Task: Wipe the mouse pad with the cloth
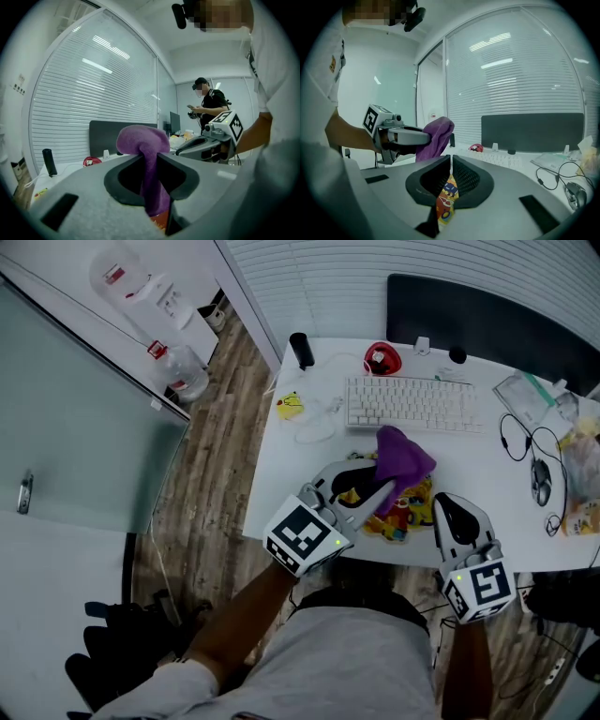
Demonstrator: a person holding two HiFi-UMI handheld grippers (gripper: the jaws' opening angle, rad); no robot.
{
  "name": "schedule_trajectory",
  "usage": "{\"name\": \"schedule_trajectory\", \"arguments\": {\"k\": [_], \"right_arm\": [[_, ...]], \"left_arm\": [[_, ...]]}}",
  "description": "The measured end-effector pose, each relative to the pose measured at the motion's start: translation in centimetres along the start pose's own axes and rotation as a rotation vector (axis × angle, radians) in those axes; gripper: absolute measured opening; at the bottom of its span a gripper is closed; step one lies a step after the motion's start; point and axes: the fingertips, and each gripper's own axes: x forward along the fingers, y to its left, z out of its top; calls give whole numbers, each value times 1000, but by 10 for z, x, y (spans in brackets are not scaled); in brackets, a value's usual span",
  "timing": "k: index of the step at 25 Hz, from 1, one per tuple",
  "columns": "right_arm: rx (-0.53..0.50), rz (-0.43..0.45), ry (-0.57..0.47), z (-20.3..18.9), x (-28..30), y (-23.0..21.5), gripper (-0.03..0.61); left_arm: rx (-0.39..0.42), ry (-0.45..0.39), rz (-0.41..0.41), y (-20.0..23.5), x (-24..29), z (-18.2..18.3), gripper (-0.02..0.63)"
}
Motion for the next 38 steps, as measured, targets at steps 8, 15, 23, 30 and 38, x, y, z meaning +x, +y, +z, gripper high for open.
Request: {"name": "schedule_trajectory", "arguments": {"k": [8,15,23,30,38], "right_arm": [[-2,15,98,-26,9,-10,14],[31,-2,192,-57,14,-28,130],[3,15,351,-96,24,-38,201],[-39,43,505,-129,33,-44,219],[-28,50,568,-147,37,-47,219]], "left_arm": [[45,205,-46,4,33,-29,78],[118,419,-110,6,61,-67,78],[167,617,-174,6,82,-105,78],[198,768,-209,10,97,-131,78],[213,864,-262,6,110,-150,78]]}}
